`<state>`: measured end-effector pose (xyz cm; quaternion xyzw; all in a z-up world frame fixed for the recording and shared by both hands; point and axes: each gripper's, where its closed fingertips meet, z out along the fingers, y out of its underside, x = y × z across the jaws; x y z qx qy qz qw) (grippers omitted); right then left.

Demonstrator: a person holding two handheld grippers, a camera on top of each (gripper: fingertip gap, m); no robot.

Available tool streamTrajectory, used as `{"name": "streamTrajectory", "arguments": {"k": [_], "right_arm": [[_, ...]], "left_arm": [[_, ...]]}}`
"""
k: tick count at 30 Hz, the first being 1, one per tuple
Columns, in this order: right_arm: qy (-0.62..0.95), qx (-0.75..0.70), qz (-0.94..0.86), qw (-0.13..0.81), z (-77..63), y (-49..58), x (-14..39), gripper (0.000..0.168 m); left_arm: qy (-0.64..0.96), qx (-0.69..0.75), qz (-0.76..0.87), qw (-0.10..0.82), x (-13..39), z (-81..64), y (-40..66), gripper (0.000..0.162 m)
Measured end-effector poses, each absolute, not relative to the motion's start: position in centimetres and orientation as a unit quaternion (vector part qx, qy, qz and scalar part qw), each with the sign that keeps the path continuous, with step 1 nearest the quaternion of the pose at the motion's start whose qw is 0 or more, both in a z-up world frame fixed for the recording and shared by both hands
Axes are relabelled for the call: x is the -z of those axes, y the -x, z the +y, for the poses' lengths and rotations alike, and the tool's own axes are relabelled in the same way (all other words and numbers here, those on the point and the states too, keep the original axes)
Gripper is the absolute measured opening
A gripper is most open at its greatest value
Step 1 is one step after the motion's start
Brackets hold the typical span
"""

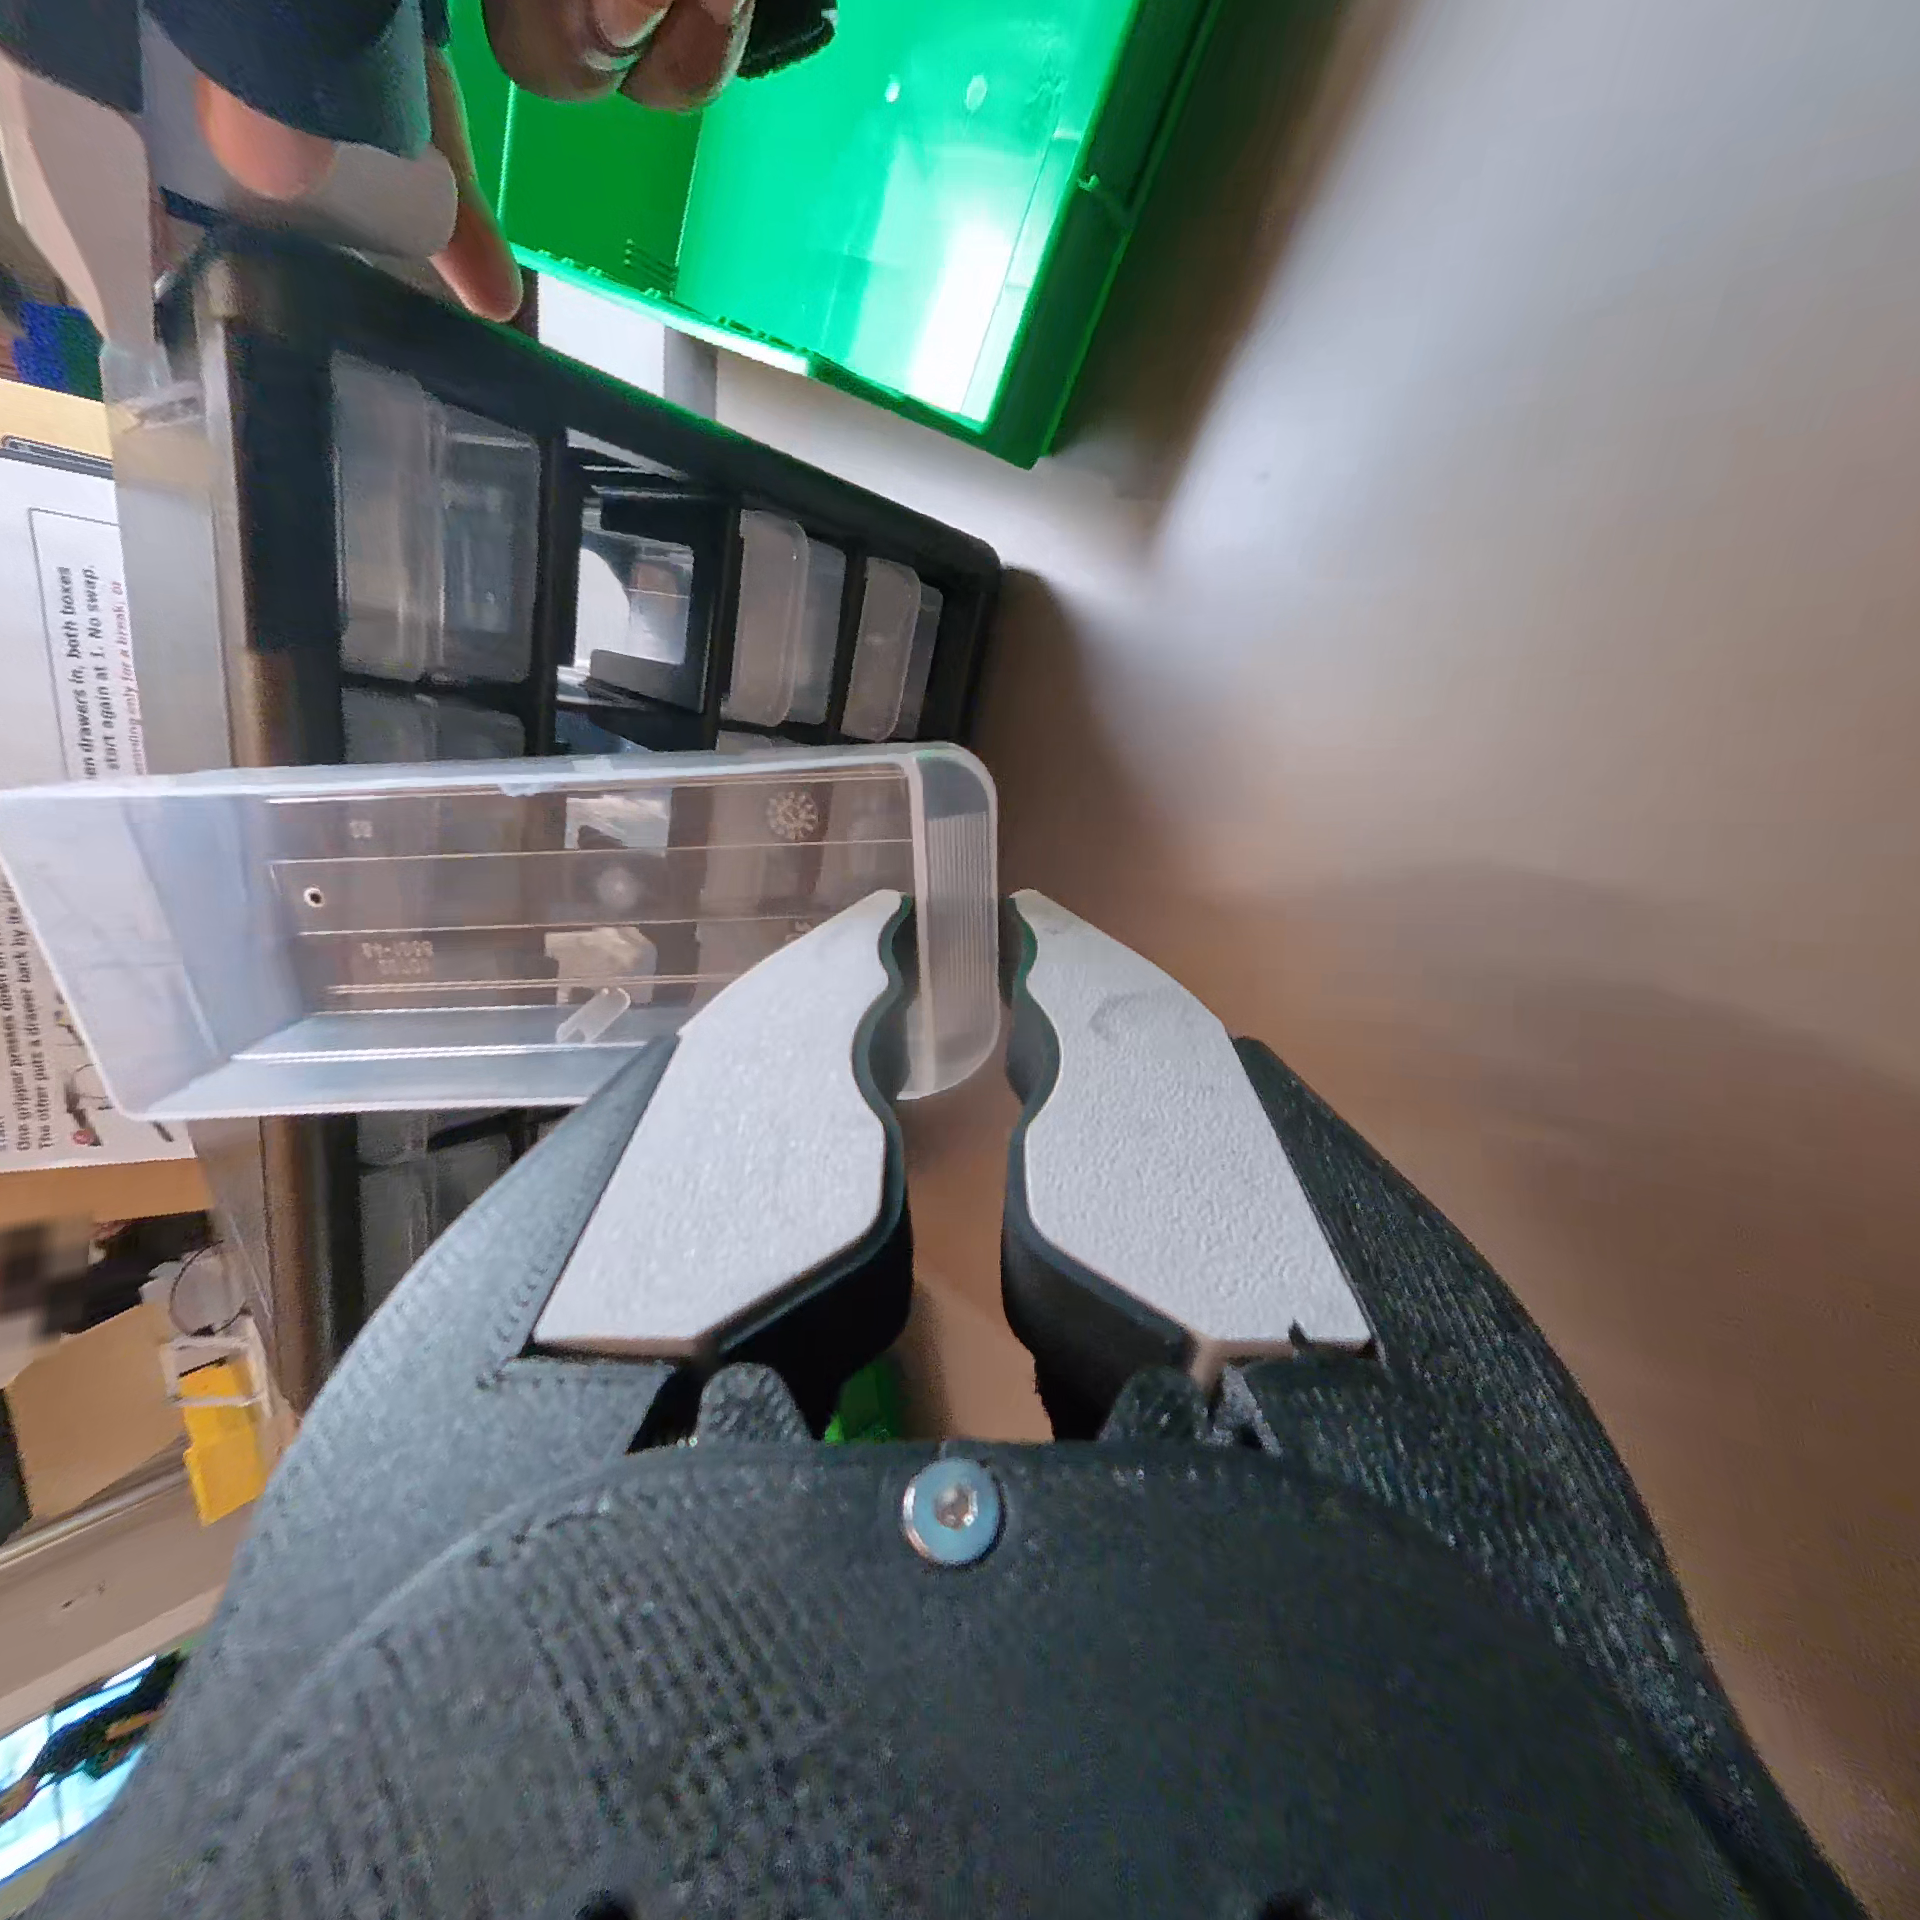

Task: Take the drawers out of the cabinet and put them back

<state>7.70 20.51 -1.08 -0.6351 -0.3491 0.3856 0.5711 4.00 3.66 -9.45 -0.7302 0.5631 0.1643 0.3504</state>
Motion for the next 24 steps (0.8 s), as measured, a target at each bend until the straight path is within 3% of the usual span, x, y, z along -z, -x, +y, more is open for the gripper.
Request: {"name": "streamTrajectory", "arguments": {"k": [1,6,15,24], "right_arm": [[0.632,-0.387,-0.353,0.571,20.5,-7.7,1.1,0.000],[0.624,-0.403,-0.358,0.565,20.3,-7.6,1.1,0.000],[0.623,-0.403,-0.356,0.569,20.2,-7.6,1.0,0.000],[0.622,-0.390,-0.367,0.572,20.1,-7.6,1.1,0.000]], "left_arm": [[0.730,-0.172,0.561,0.350,9.7,3.9,-4.2,0.014],[0.733,-0.194,0.569,0.320,10.7,3.1,-4.3,0.014],[0.740,-0.065,0.640,0.196,13.9,-0.3,0.2,0.014],[0.722,-0.003,0.672,0.165,14.4,1.6,3.7,0.015]]}}
